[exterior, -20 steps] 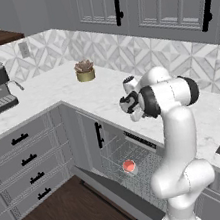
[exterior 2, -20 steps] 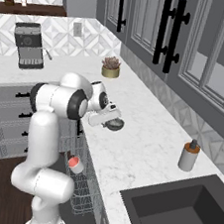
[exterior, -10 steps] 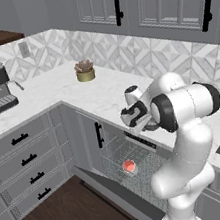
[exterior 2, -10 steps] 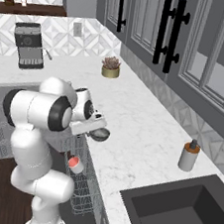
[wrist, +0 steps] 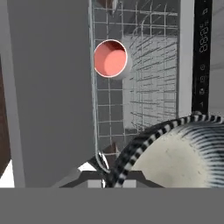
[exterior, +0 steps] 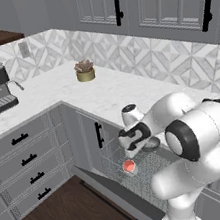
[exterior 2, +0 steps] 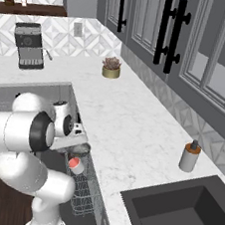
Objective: Pick up the cup and bowl from the counter, place them in the dishwasher, and close the dishwasher door.
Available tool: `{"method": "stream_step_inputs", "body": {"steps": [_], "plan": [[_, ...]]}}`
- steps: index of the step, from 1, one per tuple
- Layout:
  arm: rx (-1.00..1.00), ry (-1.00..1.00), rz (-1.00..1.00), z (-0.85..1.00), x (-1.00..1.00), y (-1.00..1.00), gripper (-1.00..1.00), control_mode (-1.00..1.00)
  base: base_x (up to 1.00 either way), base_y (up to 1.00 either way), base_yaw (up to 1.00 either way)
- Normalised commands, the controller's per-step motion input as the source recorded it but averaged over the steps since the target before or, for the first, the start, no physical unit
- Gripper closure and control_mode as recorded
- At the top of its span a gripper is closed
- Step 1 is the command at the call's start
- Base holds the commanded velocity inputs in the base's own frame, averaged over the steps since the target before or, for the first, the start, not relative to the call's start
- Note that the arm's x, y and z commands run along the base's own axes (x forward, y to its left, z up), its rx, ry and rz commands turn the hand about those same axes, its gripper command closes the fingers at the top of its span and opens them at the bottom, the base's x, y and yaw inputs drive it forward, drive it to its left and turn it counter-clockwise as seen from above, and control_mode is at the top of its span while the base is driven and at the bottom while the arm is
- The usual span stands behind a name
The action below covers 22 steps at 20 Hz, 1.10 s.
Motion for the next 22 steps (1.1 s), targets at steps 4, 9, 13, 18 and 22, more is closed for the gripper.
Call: {"method": "stream_step_inputs", "body": {"steps": [4,9,13,18,22], "plan": [[0.0,0.09,-0.14,-0.9,0.0,0.32,1.0,-1.0,0.0,0.0,0.0],[0.0,0.05,-0.14,-0.97,0.3,0.13,1.0,-1.0,0.0,0.0,0.0],[0.0,0.0,-0.14,-0.81,0.39,0.0,1.0,-1.0,0.0,0.0,0.0],[0.0,-0.01,-0.15,-0.68,0.42,0.0,1.0,-1.0,0.0,0.0,0.0],[0.0,-0.09,-0.14,-0.44,0.38,-0.01,1.0,-1.0,0.0,0.0,0.0]]}}
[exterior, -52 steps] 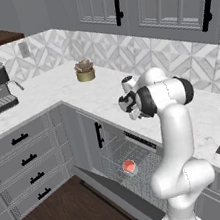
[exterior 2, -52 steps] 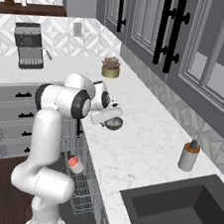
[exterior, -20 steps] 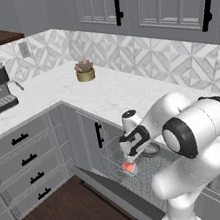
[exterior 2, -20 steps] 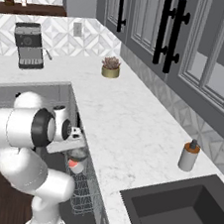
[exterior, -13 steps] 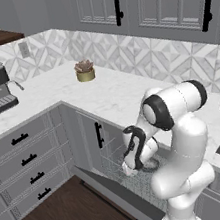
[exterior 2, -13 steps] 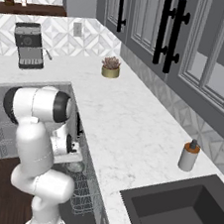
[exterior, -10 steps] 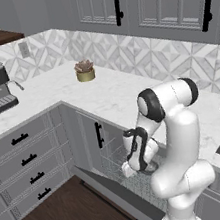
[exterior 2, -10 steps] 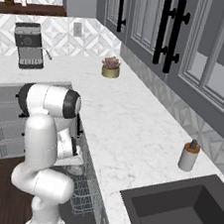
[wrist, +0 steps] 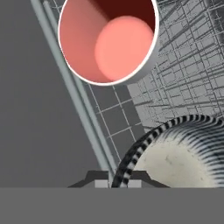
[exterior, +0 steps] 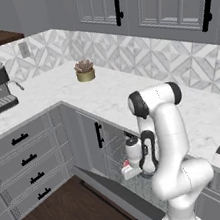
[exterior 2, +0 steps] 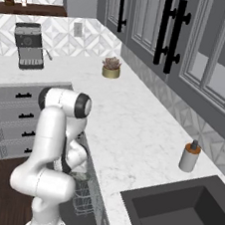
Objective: Pick up the cup and bowl from the counter, place them in the dishwasher, and close the dishwasher door.
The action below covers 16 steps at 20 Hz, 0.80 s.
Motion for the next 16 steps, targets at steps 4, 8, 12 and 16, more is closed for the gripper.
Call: {"method": "stream_step_inputs", "body": {"steps": [4,8,12,16], "plan": [[0.0,-0.11,-0.1,-0.17,0.36,-0.12,1.0,-1.0,0.0,0.0,0.0],[0.0,-0.12,-0.05,-0.04,0.01,-0.1,1.0,-1.0,0.0,0.0,0.0],[0.0,-0.08,-0.02,0.0,-0.01,-0.02,1.0,-1.0,0.0,0.0,0.0],[0.0,-0.14,0.0,0.01,-0.02,0.0,-1.0,-1.0,0.0,0.0,0.0]]}}
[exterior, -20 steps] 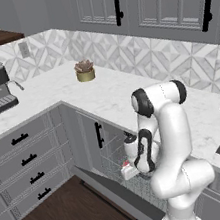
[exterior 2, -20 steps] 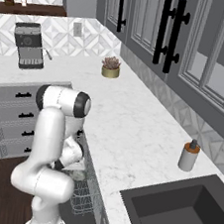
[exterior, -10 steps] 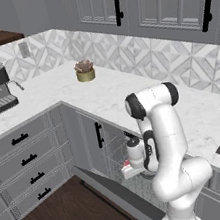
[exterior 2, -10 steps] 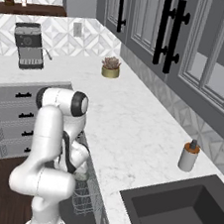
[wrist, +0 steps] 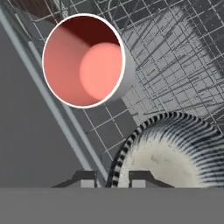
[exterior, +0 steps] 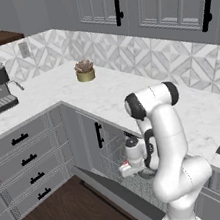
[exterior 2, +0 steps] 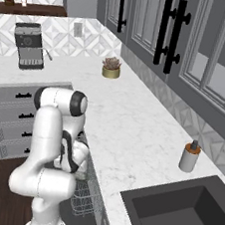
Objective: Pick up the cup and bowl from the counter, place them in the dishwasher, and close the dishwasher door.
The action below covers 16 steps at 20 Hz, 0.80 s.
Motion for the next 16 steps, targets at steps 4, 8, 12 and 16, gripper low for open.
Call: {"method": "stream_step_inputs", "body": {"steps": [4,8,12,16], "plan": [[0.0,-0.17,0.0,0.25,-0.12,0.0,-1.0,-1.0,0.0,0.0,0.0],[0.0,-0.23,0.0,0.77,-0.53,0.0,-1.0,-1.0,0.0,0.0,0.0],[0.0,-0.18,0.0,1.0,-0.91,0.4,-1.0,-1.0,0.0,0.0,0.0],[0.0,-0.01,0.02,1.0,-0.66,0.94,-1.0,-1.0,0.0,0.0,0.0]]}}
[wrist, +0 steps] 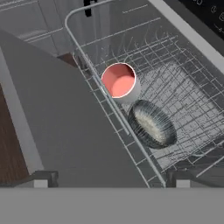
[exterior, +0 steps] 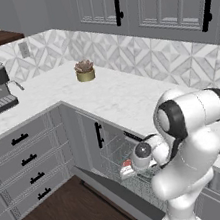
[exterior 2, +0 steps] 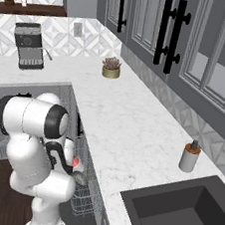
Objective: Pick up the cup and bowl from the counter, place them in the dishwasher, and close the dishwasher door.
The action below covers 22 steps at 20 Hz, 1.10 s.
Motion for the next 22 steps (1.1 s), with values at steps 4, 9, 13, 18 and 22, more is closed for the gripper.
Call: {"method": "stream_step_inputs", "body": {"steps": [4,9,13,18,22], "plan": [[-0.03,0.03,0.04,1.0,-0.14,1.0,-1.0,-1.0,0.0,0.0,0.0],[-0.07,0.08,0.05,1.0,0.0,1.0,-1.0,-1.0,0.0,0.0,0.0],[-0.21,0.1,0.03,1.0,0.0,1.0,-1.0,-1.0,0.0,0.0,0.0],[-0.32,0.11,0.01,1.0,0.0,1.0,-1.0,-1.0,0.0,0.0,0.0],[-0.34,0.02,0.02,1.0,-0.07,1.0,-1.0,-1.0,0.0,0.0,0.0]]}}
